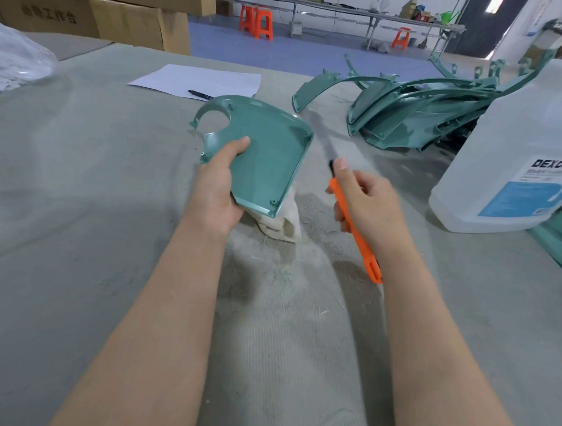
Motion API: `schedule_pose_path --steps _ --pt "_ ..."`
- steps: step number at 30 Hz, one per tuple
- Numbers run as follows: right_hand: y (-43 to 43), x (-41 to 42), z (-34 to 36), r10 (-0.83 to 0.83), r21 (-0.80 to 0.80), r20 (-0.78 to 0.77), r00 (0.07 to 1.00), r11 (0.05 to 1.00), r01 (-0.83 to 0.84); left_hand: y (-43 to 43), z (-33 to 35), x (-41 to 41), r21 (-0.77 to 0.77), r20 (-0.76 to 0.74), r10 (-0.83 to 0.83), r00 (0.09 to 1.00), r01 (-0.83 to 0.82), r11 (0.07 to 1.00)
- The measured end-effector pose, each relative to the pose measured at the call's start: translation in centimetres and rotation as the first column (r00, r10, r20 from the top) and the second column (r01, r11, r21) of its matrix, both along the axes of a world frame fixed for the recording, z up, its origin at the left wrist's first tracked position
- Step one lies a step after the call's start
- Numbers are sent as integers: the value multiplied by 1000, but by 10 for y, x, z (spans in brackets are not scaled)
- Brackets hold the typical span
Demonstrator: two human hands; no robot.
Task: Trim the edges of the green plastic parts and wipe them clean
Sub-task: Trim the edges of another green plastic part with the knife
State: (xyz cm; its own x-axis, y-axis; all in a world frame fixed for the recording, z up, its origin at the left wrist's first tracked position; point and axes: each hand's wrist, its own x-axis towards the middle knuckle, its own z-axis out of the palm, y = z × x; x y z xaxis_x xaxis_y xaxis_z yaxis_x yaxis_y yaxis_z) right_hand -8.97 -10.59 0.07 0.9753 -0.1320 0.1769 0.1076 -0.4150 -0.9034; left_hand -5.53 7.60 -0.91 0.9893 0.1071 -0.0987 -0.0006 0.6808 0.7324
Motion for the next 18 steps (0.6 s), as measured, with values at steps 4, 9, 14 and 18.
schedule_pose_path --steps 4,9,14,18 --pt "-4 2 2 -123 148 50 991 982 115 -4 0 -1 44 27 -42 999 41 998" --pt "0 3 4 -152 256 78 985 958 128 -9 -2 -2 165 43 -138 990 129 978" --pt "-1 2 4 -130 320 46 991 941 108 -11 -3 -3 264 57 -194 979 173 949" --pt "-4 1 5 -138 338 12 990 933 126 -12 -2 -5 271 77 -229 970 201 941"
